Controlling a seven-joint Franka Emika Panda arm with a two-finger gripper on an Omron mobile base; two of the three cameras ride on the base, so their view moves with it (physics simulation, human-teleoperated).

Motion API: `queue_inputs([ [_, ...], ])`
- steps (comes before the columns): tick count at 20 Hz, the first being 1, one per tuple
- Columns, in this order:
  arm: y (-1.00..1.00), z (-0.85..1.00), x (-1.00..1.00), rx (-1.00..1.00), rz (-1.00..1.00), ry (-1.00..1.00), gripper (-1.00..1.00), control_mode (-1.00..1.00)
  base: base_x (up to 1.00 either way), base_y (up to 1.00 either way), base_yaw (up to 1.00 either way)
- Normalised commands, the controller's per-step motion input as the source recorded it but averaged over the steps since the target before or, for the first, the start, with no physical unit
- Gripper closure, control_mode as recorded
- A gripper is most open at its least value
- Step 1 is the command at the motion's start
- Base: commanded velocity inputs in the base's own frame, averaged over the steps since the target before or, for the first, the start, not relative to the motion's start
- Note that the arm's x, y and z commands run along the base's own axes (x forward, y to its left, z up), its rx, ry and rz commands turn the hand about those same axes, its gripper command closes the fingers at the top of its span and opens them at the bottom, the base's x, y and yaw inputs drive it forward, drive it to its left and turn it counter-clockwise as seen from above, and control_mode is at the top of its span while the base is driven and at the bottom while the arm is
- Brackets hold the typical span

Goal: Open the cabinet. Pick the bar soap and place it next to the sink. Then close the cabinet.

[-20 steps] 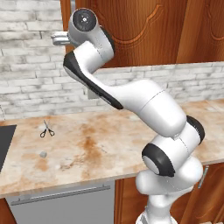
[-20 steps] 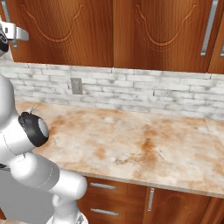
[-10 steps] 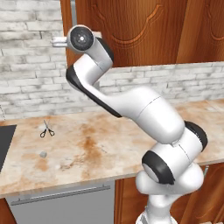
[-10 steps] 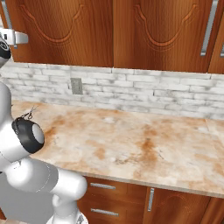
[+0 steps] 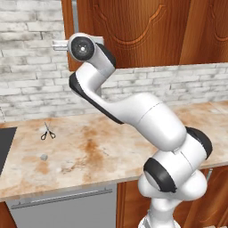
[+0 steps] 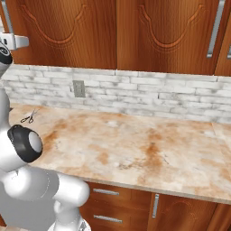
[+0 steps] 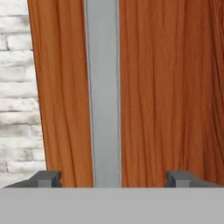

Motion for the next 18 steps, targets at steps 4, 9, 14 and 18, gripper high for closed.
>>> queue_inputs([
  [4,0.0,0.0,0.0,0.0,0.0,0.0,1.0,-1.0,0.0,0.0,0.0],
  [9,0.0,0.0,-0.02,0.0,0.0,-0.01,1.0,-1.0,0.0,0.0,0.0],
  [14,-0.3,0.0,-0.3,0.0,0.0,0.0,1.0,-1.0,0.0,0.0,0.0],
  [18,-0.56,0.0,-0.39,0.0,0.0,0.0,1.0,-1.0,0.0,0.0,0.0],
])
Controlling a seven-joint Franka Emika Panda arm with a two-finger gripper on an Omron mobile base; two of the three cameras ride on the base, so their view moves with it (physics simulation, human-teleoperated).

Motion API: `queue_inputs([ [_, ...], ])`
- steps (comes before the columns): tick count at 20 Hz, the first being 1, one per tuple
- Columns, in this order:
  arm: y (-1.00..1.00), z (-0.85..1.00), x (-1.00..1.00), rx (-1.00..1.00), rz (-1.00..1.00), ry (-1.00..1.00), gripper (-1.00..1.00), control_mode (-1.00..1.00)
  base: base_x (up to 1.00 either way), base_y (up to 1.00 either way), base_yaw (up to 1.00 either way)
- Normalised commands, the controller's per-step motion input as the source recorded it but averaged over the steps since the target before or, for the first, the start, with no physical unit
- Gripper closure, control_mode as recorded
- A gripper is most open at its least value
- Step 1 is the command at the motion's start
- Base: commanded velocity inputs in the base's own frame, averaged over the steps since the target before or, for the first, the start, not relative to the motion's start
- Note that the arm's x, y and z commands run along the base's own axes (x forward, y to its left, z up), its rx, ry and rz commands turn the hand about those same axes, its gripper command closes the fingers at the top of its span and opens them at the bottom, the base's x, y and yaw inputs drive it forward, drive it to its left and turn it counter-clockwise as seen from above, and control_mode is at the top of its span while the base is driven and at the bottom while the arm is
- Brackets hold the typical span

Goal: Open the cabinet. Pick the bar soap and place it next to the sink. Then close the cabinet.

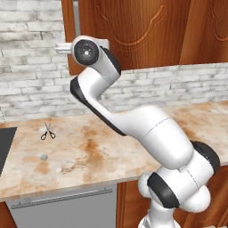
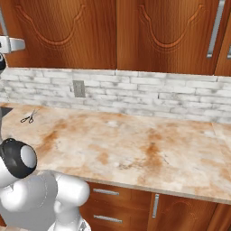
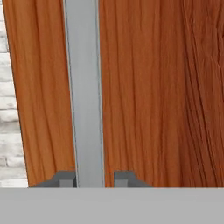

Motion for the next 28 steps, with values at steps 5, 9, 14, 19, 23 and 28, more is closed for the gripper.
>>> queue_inputs([
  [5,-0.81,0.0,-0.53,0.0,0.0,0.0,1.0,-1.0,0.0,0.0,0.0],
  [9,-0.9,0.0,-0.47,0.0,0.0,0.0,1.0,-1.0,0.0,0.0,0.0],
  [14,-0.92,0.0,-0.47,0.0,0.0,0.0,1.0,-1.0,0.0,0.0,0.0],
  [19,-0.98,0.0,-0.51,0.0,0.0,0.0,1.0,-1.0,0.0,0.0,0.0],
  [23,-1.0,0.0,-0.53,0.0,0.0,0.02,1.0,-1.0,0.0,0.0,0.0],
  [28,-1.0,0.0,-0.56,0.0,0.0,0.03,1.0,-1.0,0.0,0.0,0.0],
])
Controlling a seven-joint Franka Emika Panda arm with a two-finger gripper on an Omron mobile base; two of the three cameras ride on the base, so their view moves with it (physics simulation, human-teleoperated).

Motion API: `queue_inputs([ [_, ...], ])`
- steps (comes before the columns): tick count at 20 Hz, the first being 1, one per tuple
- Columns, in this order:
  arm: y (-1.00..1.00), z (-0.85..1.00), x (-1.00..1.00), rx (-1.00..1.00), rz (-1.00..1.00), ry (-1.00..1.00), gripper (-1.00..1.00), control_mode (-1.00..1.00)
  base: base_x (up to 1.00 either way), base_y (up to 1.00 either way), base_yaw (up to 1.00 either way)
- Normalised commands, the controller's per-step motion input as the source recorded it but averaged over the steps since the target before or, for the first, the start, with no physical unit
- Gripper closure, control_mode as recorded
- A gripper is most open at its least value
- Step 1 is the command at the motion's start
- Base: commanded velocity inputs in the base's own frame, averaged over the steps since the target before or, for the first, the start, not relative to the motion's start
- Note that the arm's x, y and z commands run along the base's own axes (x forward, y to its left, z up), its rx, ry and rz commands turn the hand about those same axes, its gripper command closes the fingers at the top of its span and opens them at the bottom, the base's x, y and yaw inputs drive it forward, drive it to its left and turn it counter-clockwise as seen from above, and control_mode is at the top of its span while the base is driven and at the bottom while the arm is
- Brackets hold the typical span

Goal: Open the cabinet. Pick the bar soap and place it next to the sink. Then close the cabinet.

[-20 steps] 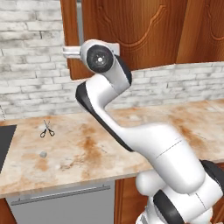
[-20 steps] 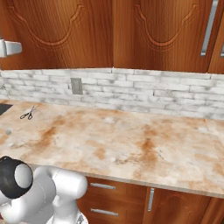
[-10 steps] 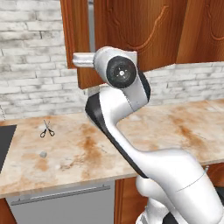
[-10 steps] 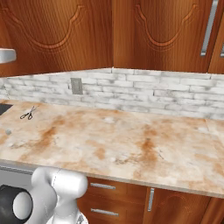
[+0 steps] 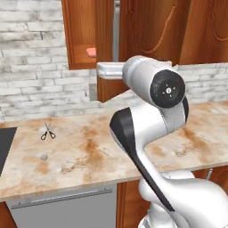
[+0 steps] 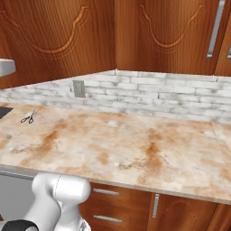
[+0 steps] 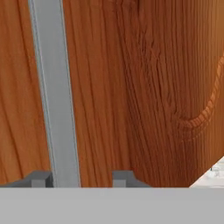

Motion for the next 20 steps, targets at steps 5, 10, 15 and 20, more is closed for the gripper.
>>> queue_inputs([
  [5,-1.0,0.0,-0.49,0.0,0.0,0.03,1.0,-1.0,0.0,0.0,0.0],
  [10,-1.0,0.0,-0.39,0.0,0.0,0.05,1.0,-1.0,0.0,0.0,0.0],
  [15,-0.16,0.0,0.0,-0.01,0.0,0.01,-1.0,-1.0,0.0,0.0,0.0],
  [20,0.0,0.0,-0.24,0.0,0.0,0.0,-1.0,-1.0,0.0,0.0,0.0],
])
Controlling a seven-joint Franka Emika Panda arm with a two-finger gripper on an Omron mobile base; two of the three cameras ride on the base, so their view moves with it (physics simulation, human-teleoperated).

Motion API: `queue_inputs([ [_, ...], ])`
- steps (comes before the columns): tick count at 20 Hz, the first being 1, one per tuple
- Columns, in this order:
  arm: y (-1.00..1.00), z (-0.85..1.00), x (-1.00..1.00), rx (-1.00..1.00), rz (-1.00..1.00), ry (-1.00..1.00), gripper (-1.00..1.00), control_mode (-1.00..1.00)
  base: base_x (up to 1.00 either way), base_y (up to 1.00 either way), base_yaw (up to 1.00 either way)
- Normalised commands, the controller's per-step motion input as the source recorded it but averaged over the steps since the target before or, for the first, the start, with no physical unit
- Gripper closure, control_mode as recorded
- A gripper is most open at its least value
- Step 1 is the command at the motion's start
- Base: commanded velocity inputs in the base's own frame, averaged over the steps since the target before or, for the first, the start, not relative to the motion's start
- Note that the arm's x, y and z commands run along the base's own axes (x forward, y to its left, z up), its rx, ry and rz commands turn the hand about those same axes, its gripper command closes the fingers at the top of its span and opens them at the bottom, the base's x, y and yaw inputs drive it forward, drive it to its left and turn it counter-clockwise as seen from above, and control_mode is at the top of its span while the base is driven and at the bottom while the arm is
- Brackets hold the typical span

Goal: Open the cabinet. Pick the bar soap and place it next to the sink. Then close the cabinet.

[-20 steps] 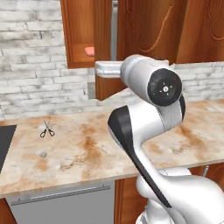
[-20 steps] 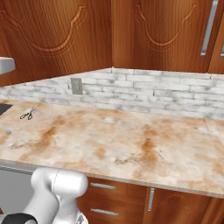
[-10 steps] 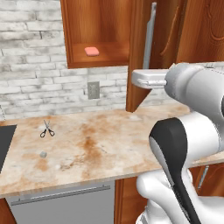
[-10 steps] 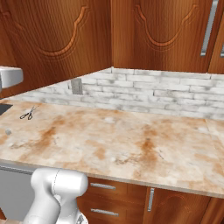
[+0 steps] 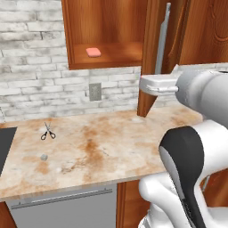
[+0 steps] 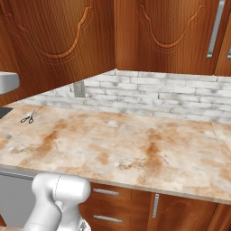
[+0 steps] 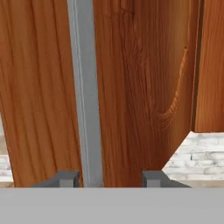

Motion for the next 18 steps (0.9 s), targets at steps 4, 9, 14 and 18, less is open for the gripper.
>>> queue_inputs([
  [4,0.02,0.0,-1.0,0.0,0.01,-0.04,-1.0,-1.0,0.0,0.0,0.0],
  [9,0.22,0.0,-0.99,0.0,0.01,-0.07,-1.0,-1.0,0.0,0.0,0.0],
  [14,0.3,0.0,-0.87,0.0,0.0,-0.06,-1.0,-1.0,0.0,0.0,0.0],
  [18,0.36,0.0,-0.43,-0.01,0.0,-0.07,-1.0,-1.0,0.0,0.0,0.0],
])
